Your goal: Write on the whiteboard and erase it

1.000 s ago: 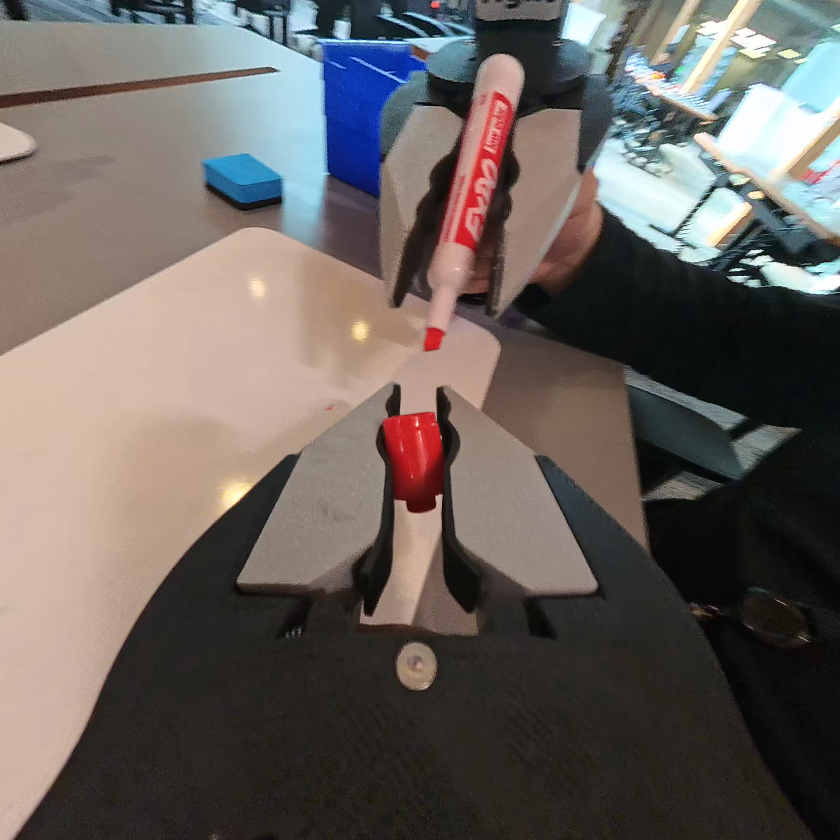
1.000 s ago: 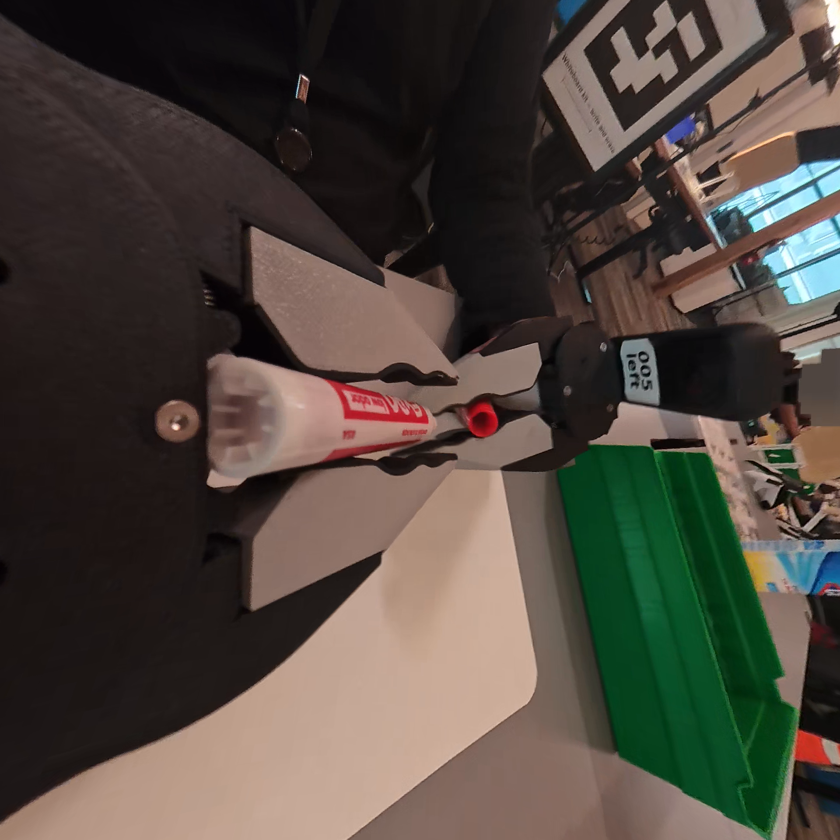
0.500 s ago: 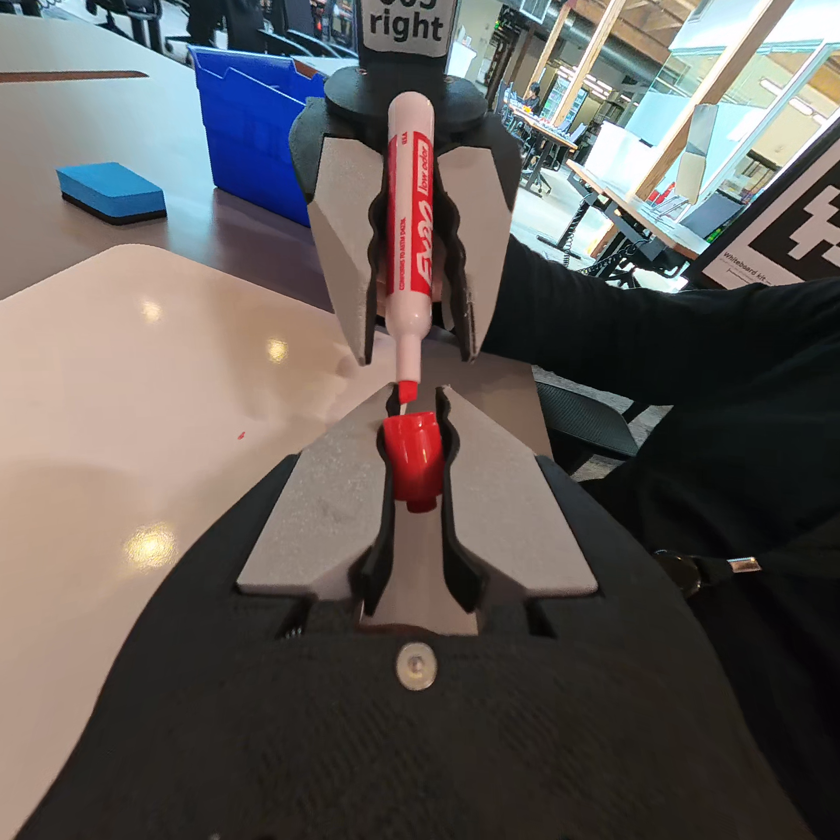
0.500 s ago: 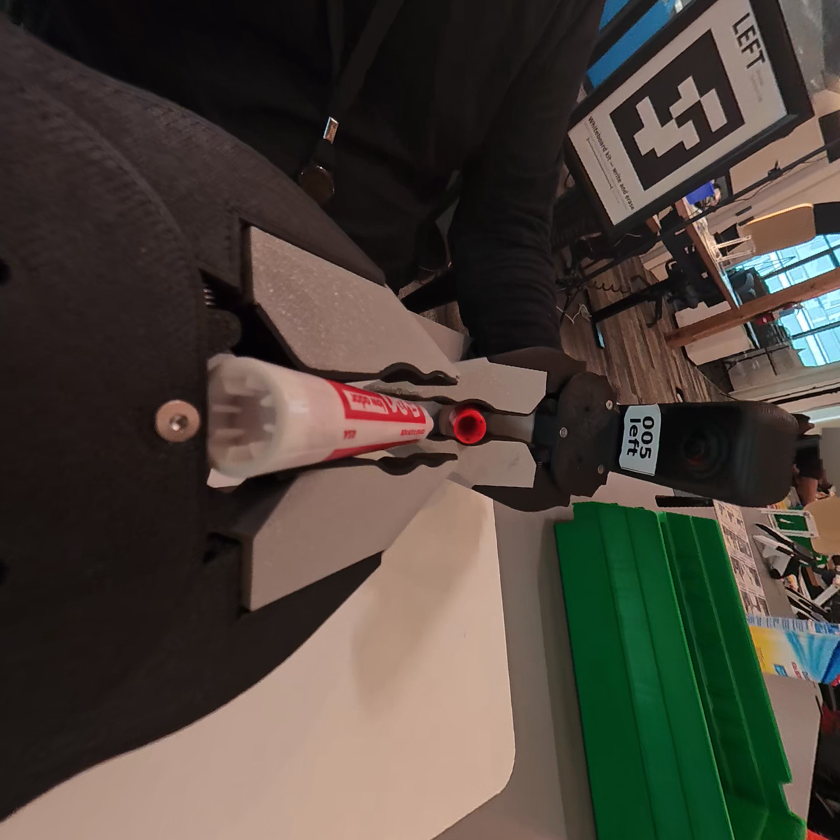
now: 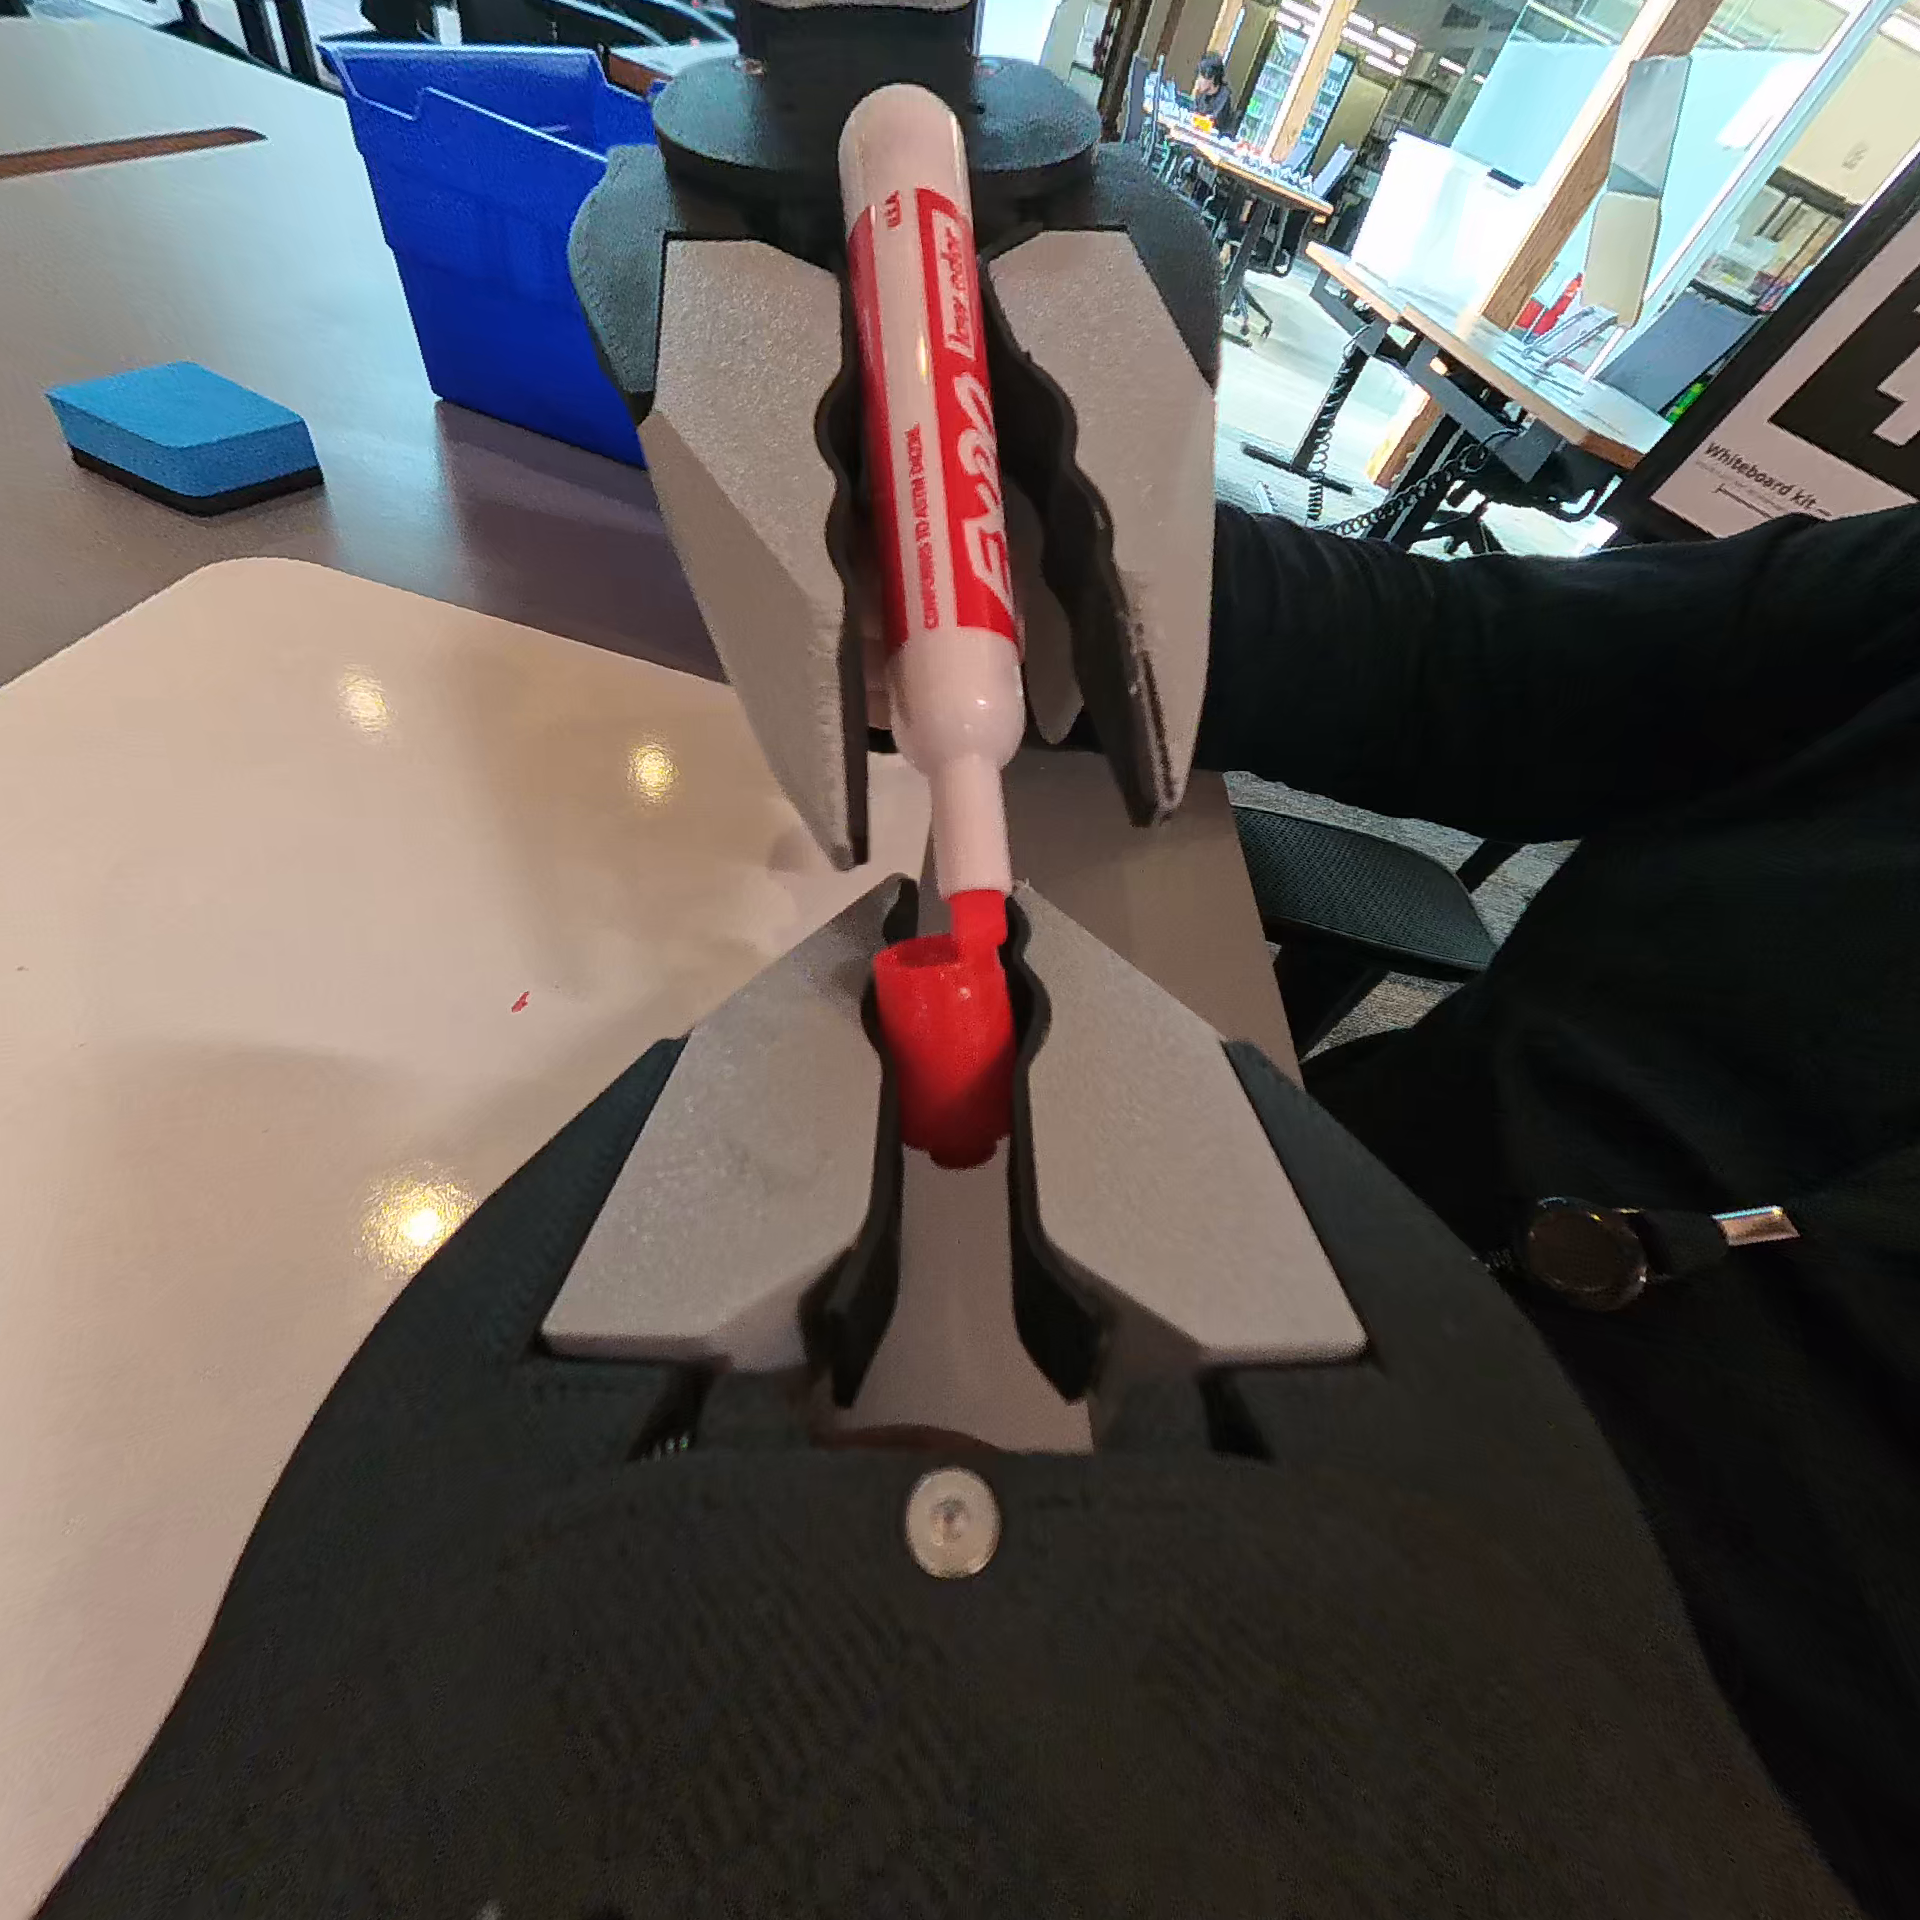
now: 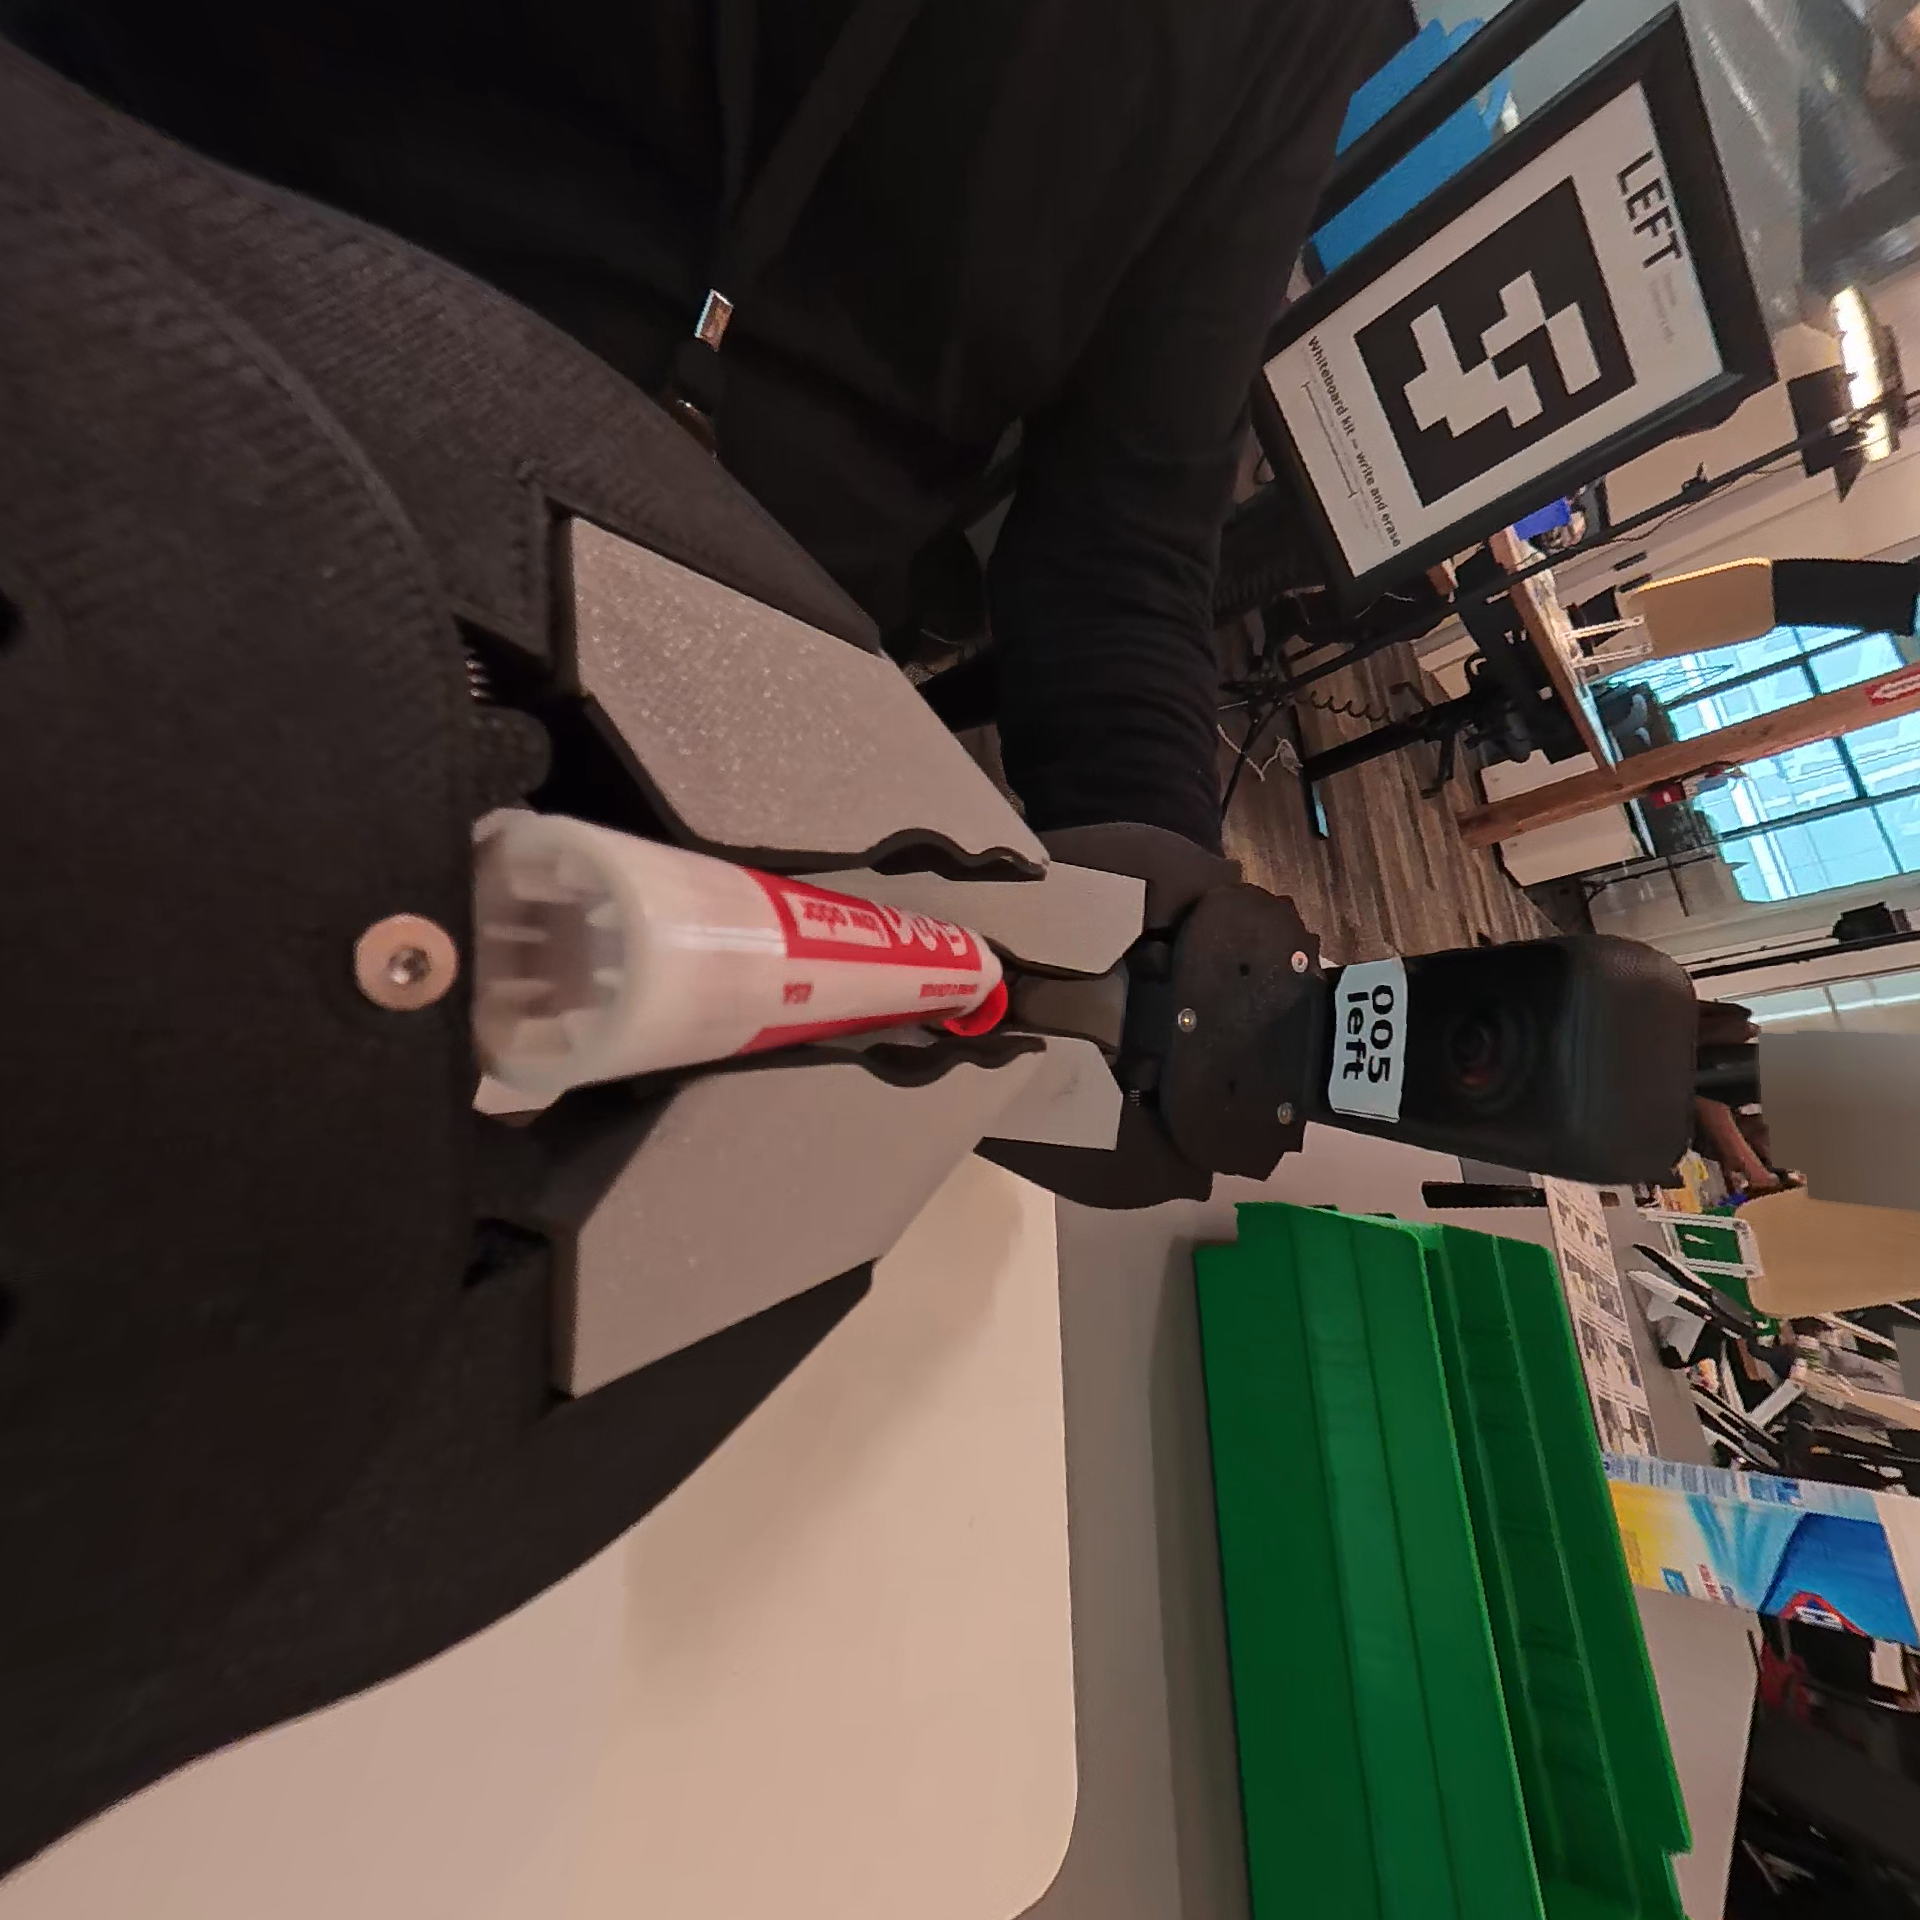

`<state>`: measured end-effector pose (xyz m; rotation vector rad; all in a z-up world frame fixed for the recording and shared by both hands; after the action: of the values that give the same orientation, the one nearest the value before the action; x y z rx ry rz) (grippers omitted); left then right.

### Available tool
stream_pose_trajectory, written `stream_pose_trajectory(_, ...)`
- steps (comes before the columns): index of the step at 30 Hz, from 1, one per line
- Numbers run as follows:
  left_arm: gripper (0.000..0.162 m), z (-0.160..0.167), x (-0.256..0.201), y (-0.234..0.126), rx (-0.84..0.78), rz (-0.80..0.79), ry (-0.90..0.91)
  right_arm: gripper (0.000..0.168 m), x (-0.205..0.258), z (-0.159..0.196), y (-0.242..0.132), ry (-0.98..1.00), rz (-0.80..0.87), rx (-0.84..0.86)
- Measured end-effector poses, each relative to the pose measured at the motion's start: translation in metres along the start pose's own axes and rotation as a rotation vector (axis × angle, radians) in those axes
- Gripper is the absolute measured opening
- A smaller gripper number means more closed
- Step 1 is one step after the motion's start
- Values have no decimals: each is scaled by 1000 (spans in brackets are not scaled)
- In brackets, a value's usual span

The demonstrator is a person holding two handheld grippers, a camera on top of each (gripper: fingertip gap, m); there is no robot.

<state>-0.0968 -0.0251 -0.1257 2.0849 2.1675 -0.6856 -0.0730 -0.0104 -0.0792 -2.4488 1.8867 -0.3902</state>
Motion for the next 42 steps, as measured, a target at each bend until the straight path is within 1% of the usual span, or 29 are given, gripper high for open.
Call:
stream_pose_trajectory(6, 12, -1, -1, 0, -9, 6, -2, 28, -3, 2, 1, -10, 25, 17)
stream_pose_trajectory(10, 12, -1, -1, 1, -5, 1, 4, 27, -1, -1, -3, 3, 8, 3)
stream_pose_trajectory(17, 12, 3, -4, 3, 26, 19, -4, 29, -1, 9, 5, -24, 21, 80)
stream_pose_trajectory(19, 12, 5, -6, 5, 42, 35, -11, 28, 1, 10, 4, -34, 14, 99)
stream_pose_trajectory(23, 11, 10, -11, 8, 90, 70, -26, 30, 8, 19, 5, -64, -20, 185)
stream_pose_trajectory(25, 11, 13, -12, 11, 118, 55, -10, 30, 10, 24, 7, -82, -24, 226)
stream_pose_trajectory(26, 11, 14, -12, 12, 128, 46, -2, 28, 11, 24, 7, -89, -26, 228)
stream_pose_trajectory(28, 11, 16, -11, 13, 139, 25, 8, 29, 11, 24, 10, -92, -25, 219)
stream_pose_trajectory(32, 10, 14, -7, 12, 121, -12, 6, 29, 7, 20, 13, -58, -11, 174)
stream_pose_trajectory(37, 10, 10, 2, 11, 101, -108, 45, 29, 1, 11, 14, 16, 13, 76)
stream_pose_trajectory(42, 9, 12, 7, 13, 139, -255, 211, 28, -5, 12, 14, 61, 24, 43)
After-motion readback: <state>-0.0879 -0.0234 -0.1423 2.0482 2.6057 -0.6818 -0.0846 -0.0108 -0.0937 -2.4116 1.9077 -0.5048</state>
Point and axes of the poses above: each gripper's, where its closed fingertips meet, y out along the fingers, z out of its underside, x = y × z across the jaws, the point moved 4 cm from there along -y, back along the fingers, and after that the axes turned 4 degrees about -y, right-handed, at the moved point
